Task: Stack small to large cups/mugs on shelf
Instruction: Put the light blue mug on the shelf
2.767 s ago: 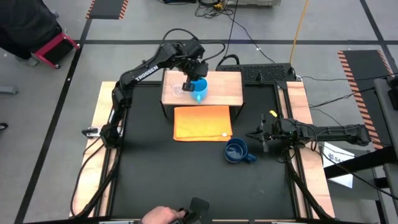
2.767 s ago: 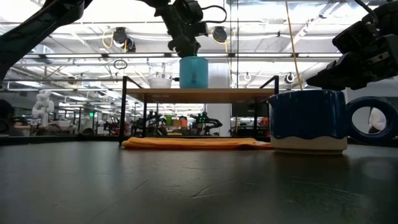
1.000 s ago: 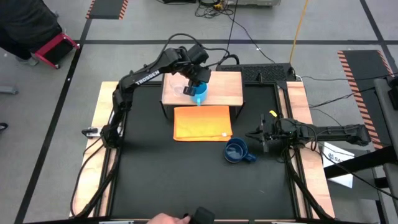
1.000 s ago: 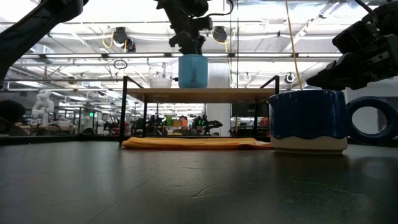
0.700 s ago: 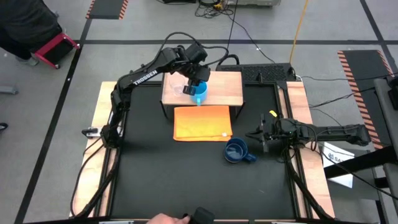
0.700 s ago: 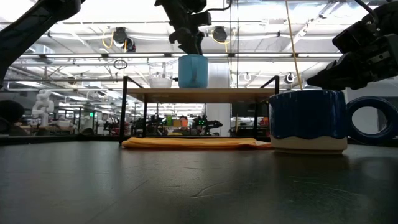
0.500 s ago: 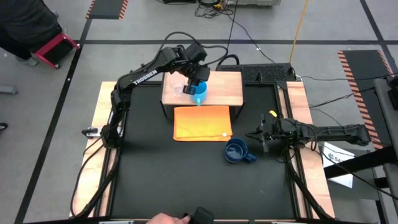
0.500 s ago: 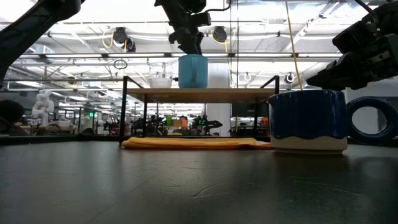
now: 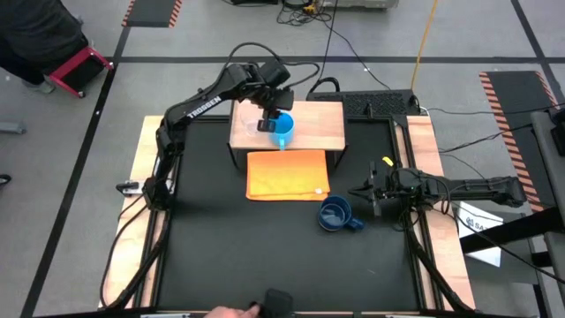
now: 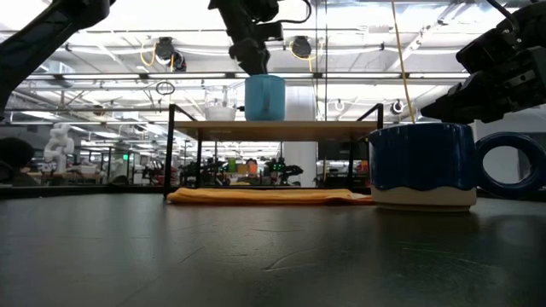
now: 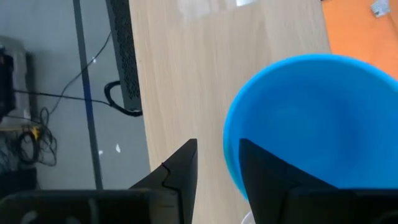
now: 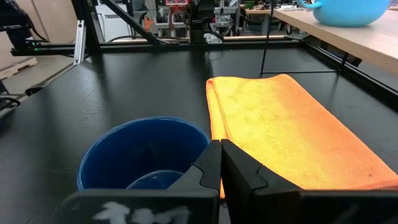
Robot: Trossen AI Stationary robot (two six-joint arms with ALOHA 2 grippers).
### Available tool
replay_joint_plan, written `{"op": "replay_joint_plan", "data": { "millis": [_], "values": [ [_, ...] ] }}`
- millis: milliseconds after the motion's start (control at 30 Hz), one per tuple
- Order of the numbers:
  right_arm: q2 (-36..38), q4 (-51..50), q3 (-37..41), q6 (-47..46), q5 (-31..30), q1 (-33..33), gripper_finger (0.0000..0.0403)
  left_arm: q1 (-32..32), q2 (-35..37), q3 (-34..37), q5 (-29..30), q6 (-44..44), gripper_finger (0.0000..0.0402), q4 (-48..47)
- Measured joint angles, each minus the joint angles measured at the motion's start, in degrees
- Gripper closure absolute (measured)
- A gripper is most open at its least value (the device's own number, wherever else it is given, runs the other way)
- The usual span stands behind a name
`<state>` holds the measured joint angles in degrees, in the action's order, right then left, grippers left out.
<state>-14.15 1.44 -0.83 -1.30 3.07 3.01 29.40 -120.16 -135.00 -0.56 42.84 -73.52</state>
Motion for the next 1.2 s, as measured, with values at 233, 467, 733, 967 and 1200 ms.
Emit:
{"op": "replay_joint_plan", "data": {
  "millis": [233,467,733,967,1200],
  "values": [
    [0.0,0.0,0.0,0.0,0.0,0.0,0.0403,0.4,0.0,0.0,0.1,-1.2,0.0282,0.0],
    [0.0,0.0,0.0,0.0,0.0,0.0,0.0403,0.6,0.0,0.0,0.1,-0.7,0.0282,0.0],
    [0.0,0.3,0.0,0.0,0.0,0.0,0.0403,0.8,0.0,0.0,-1.0,-0.8,0.0282,-0.5],
    [0.0,0.4,0.0,0.0,0.1,0.0,0.0403,1.0,0.0,0.0,-2.4,-1.0,0.0282,-0.6],
    [0.0,0.4,0.0,0.0,0.1,0.0,0.0403,1.6,0.0,0.0,-3.2,-1.7,0.0282,-1.0]
  ]
}}
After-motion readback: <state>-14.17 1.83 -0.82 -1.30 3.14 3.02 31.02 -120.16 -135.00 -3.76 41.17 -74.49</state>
